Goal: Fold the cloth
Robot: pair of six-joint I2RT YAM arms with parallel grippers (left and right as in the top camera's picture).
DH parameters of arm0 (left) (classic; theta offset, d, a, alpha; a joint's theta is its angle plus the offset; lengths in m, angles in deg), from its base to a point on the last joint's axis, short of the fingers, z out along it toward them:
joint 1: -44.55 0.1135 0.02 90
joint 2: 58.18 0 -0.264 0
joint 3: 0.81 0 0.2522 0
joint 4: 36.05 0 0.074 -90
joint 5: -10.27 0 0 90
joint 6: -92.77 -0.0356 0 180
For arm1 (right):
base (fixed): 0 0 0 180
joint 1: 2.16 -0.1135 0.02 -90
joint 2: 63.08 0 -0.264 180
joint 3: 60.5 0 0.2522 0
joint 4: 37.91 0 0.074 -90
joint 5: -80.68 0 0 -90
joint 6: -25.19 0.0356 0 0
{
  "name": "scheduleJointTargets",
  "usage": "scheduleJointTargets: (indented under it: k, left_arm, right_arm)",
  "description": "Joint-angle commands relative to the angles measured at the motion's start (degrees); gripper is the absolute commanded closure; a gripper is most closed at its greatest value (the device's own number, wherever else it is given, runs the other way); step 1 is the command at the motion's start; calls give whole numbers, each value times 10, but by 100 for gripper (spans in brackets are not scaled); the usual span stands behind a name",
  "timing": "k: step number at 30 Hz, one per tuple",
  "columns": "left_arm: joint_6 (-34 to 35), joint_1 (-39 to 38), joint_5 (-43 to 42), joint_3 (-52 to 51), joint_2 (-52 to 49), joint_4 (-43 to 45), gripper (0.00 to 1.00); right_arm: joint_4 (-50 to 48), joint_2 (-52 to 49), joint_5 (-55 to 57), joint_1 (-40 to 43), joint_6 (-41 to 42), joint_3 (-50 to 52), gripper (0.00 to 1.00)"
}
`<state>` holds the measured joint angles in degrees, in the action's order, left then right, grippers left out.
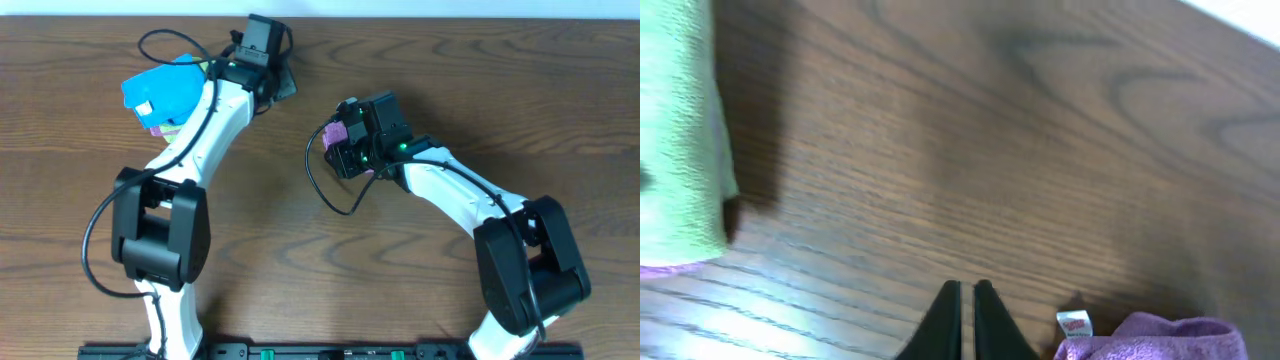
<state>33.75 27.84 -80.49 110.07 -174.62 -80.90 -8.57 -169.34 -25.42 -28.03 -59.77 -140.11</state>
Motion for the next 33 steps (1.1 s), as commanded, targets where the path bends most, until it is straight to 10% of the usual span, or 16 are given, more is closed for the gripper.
scheduleJointTargets:
  k: [1,10,16,20,33]
  left_arm:
    - [-10,8,14,13,26,0,89]
    - [-10,9,14,13,40,2,57]
    - [-14,10,14,13,54,-13,31]
    - [-13,10,13,13,68,-29,6]
    - [48,10,-51,13,114,-127,5]
  right_arm:
    - [11,-8,-24,-5,7,-9,42]
    - [20,-8,-26,-23,7,-9,34]
    - [20,30,-20,1,18,-9,1]
    - [42,77,-2,40,24,-9,1]
    - [254,321,-24,248,-49,26,1]
